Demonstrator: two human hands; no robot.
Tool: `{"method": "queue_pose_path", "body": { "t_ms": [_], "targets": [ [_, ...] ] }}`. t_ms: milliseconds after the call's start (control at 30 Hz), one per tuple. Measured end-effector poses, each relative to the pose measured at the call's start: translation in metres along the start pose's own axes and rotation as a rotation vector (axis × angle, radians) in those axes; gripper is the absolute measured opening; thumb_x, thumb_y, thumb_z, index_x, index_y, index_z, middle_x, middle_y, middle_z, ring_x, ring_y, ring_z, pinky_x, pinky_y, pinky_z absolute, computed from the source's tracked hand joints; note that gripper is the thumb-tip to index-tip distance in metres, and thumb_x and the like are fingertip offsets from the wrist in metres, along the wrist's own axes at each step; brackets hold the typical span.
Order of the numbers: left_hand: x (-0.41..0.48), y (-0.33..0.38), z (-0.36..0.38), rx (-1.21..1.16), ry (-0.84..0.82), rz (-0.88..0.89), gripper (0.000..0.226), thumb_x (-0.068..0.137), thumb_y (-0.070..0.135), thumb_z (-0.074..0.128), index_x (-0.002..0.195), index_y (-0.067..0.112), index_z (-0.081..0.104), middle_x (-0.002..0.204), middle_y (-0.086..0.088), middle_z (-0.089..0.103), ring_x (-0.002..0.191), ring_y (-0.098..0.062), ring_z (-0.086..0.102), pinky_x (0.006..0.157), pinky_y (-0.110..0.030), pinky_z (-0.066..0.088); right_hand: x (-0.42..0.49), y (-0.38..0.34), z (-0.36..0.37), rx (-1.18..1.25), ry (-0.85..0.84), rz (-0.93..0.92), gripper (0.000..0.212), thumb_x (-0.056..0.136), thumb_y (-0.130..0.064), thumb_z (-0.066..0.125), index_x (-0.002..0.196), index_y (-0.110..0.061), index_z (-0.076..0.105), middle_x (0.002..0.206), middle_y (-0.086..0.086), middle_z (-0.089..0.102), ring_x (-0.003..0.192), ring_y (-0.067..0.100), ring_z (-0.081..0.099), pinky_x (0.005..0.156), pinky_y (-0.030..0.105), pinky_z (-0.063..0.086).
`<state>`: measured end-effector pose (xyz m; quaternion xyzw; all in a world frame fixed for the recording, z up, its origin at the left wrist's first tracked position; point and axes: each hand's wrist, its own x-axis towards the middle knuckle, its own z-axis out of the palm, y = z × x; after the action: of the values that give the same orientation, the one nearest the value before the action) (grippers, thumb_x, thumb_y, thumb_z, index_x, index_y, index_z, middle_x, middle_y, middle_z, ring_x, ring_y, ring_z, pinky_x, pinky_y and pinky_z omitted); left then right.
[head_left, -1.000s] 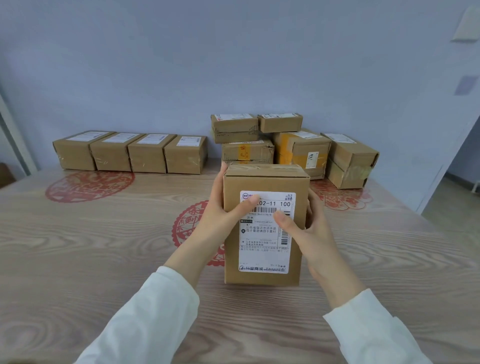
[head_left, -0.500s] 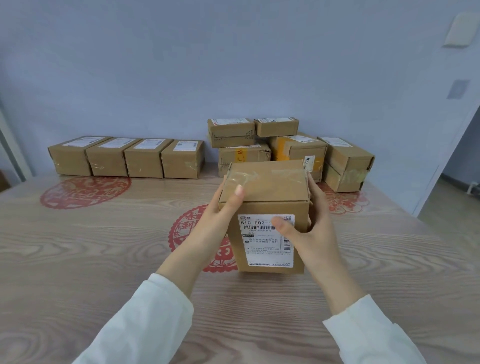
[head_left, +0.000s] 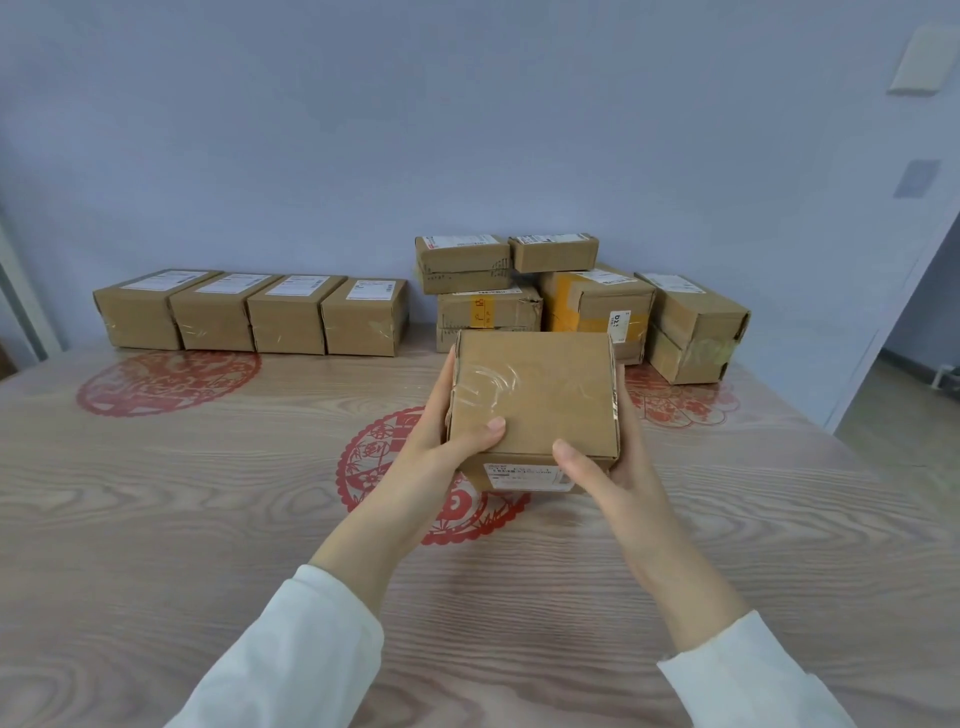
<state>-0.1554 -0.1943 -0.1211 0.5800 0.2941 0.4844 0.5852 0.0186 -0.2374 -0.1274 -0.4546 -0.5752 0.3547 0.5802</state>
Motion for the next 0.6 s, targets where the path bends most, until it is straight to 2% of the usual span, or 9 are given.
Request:
{"method": "queue_pose_path", "body": {
  "t_ms": [100, 167, 267, 467, 533, 600],
  "targets": [
    [-0.001, -0.001, 0.0, 0.093, -0.04, 0.02, 0.1, 0.065, 0.037, 0.078, 0.144, 0.054, 0.019, 0.142, 0.013, 0.048, 0.125, -0.008, 0.052, 0.105, -0.034, 0.042, -0.002, 0.002, -0.002, 0.026, 0.007, 0.055, 0.098, 0.067, -0.058, 0.073, 0.147, -0.039, 0.021, 0.133, -0.022, 0.048, 0.11, -0.016, 0.05, 0.084, 0.01, 0.042],
    [-0.001, -0.002, 0.0, 0.144, -0.029, 0.015, 0.102, 0.064, 0.041, 0.079, 0.143, 0.056, 0.017, 0.143, 0.014, 0.045, 0.126, -0.006, 0.05, 0.105, -0.034, 0.043, -0.002, 0.004, -0.005, 0.04, 0.009, 0.079, 0.093, 0.064, -0.052, 0.07, 0.145, -0.036, 0.027, 0.13, -0.02, 0.052, 0.108, -0.013, 0.052, 0.08, 0.01, 0.044],
    [-0.001, -0.003, 0.0, 0.193, 0.016, -0.032, 0.106, 0.064, 0.05, 0.08, 0.148, 0.046, 0.016, 0.142, 0.011, 0.048, 0.124, -0.008, 0.052, 0.106, -0.036, 0.042, 0.001, 0.006, -0.006, 0.033, -0.015, 0.091, 0.084, 0.065, -0.041, 0.067, 0.141, -0.033, 0.032, 0.126, -0.016, 0.055, 0.104, -0.011, 0.056, 0.076, 0.008, 0.047],
    [-0.002, -0.006, -0.001, 0.278, 0.052, -0.036, 0.098, 0.066, 0.04, 0.074, 0.149, 0.033, 0.022, 0.139, 0.009, 0.05, 0.122, -0.007, 0.052, 0.099, -0.029, 0.049, 0.0, 0.014, -0.006, -0.05, 0.001, 0.089, 0.08, 0.069, -0.037, 0.07, 0.14, -0.031, 0.033, 0.13, -0.012, 0.054, 0.115, 0.002, 0.054, 0.093, 0.024, 0.048],
    [-0.002, -0.006, -0.001, 0.296, 0.051, -0.032, 0.099, 0.066, 0.042, 0.073, 0.149, 0.034, 0.021, 0.14, 0.008, 0.049, 0.122, -0.008, 0.052, 0.1, -0.031, 0.048, -0.001, 0.015, -0.005, -0.052, 0.006, 0.079, 0.08, 0.07, -0.039, 0.069, 0.141, -0.031, 0.033, 0.129, -0.014, 0.053, 0.113, -0.003, 0.054, 0.086, 0.017, 0.049],
    [-0.001, -0.005, -0.001, 0.3, 0.07, -0.03, 0.099, 0.065, 0.046, 0.072, 0.149, 0.035, 0.02, 0.138, 0.009, 0.049, 0.12, -0.006, 0.053, 0.098, -0.027, 0.048, -0.001, 0.014, -0.004, -0.04, 0.01, 0.078, 0.08, 0.07, -0.042, 0.066, 0.142, -0.03, 0.032, 0.129, -0.015, 0.053, 0.109, -0.009, 0.054, 0.08, 0.011, 0.049]
  ]
}}
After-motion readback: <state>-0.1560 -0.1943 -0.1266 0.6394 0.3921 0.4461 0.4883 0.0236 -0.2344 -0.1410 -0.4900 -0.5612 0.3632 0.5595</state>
